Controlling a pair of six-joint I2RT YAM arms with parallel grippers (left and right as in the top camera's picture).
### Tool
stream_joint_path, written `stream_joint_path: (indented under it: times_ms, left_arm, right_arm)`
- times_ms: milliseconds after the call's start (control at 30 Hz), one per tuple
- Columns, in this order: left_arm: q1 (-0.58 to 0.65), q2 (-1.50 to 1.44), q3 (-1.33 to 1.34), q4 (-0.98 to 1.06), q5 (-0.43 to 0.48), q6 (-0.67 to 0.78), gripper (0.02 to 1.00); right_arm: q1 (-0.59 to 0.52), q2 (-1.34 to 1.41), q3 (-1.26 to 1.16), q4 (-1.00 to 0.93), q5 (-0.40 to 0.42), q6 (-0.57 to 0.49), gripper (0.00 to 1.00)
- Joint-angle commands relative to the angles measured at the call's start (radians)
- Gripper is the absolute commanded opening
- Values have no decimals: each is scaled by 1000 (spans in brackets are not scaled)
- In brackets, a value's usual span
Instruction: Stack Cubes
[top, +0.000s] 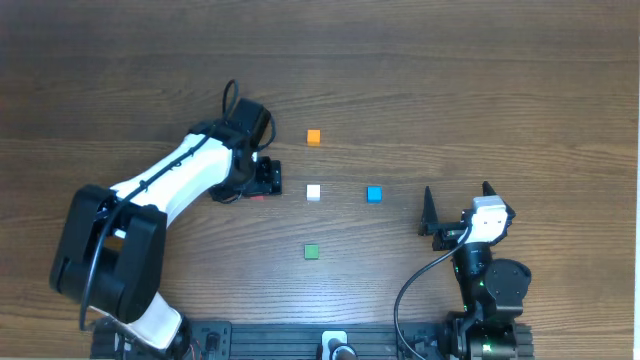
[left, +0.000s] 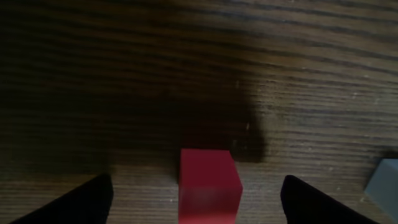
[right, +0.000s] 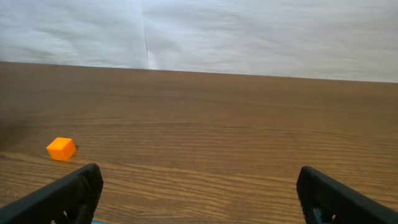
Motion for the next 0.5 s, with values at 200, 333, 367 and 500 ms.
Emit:
stream_joint_path:
  times_ms: [200,333,367,500]
  left_arm:
    - [-24,30,3,6,-26,-3,680]
    - [-24,30,3,6,-28,-3,546]
    - [-24,30,3,6,-28,-3,498]
    - [-24,30,3,5,-31,-3,329]
  right_arm:
    - [-1,-10,-8,1,-15,0,993]
    - [-1,-10,-8,2,-15,0,991]
    - [-1,-10,-8,1,-15,0,991]
    - [-1,-10,-8,2,-15,0,991]
